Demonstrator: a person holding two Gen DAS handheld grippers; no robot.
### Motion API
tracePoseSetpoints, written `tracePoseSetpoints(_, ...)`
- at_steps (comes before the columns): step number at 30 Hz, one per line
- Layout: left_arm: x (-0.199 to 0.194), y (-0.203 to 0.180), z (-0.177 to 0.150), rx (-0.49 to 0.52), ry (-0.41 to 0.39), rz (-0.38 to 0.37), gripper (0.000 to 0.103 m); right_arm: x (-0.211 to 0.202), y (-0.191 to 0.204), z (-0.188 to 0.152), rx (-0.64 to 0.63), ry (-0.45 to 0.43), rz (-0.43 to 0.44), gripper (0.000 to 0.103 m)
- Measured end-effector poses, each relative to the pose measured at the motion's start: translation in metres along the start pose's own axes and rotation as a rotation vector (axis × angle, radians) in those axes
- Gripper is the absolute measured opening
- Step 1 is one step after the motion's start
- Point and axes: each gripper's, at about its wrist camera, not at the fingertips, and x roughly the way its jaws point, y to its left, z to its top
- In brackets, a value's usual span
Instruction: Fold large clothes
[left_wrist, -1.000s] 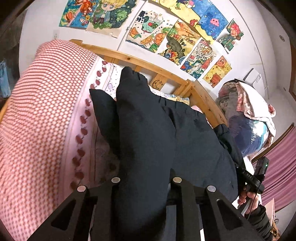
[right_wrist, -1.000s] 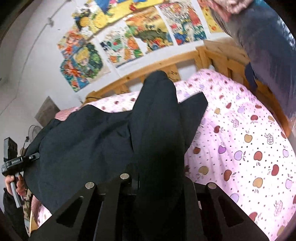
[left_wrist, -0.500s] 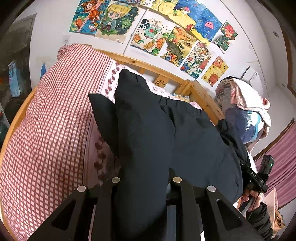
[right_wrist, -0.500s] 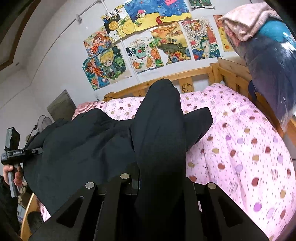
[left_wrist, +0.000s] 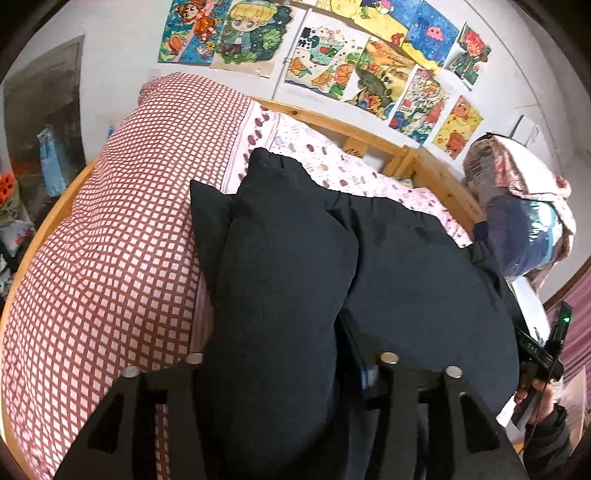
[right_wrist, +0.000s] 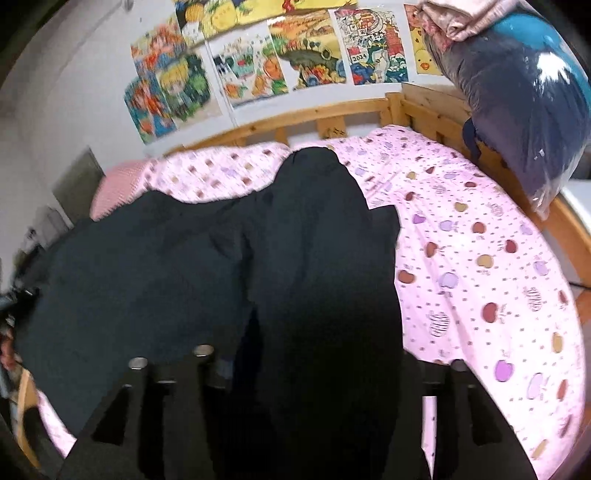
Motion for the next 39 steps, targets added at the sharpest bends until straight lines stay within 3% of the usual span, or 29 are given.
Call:
tracePoseSetpoints(3, -0.002, 0.001, -0.005, -0.012, -0.006, 0.059, 0.08, 0.0, 0.007, 0.001, -0.047, 0.014, -0.087, 0.07)
tracePoseSetpoints(5, -0.006, 0.0, -0.009, -0.01, -0.019, 0.084, 0.083, -0.005, 0.01, 0.002, -0.077, -0.006, -0.176, 0.089)
tracePoseSetpoints(7, -0.009, -0.002, -0.011, -0.006, -0.031, 0.109, 0.088, -0.014, 0.01, 0.003, -0.097, -0.041, -0.203, 0.091)
tracePoseSetpoints(11, -0.017, -0.012, -0.017, 0.017, -0.055, 0.193, 0.101, -0.025, 0.007, 0.003, -0.058, -0.048, -0.167, 0.092)
tracePoseSetpoints(19, -0.045, -0.036, -0.028, 0.094, -0.154, 0.278, 0.103, -0.049, 0.007, -0.014, 0.011, -0.14, -0.121, 0.096)
tracePoseSetpoints(29, -0.088, -0.067, -0.047, 0.131, -0.211, 0.237, 0.103, -0.096, 0.031, -0.025, -0.005, -0.252, -0.063, 0.096)
tracePoseSetpoints(39, -0.121, -0.096, -0.079, 0.197, -0.232, 0.202, 0.103, -0.142, 0.059, -0.05, -0.031, -0.305, -0.017, 0.096)
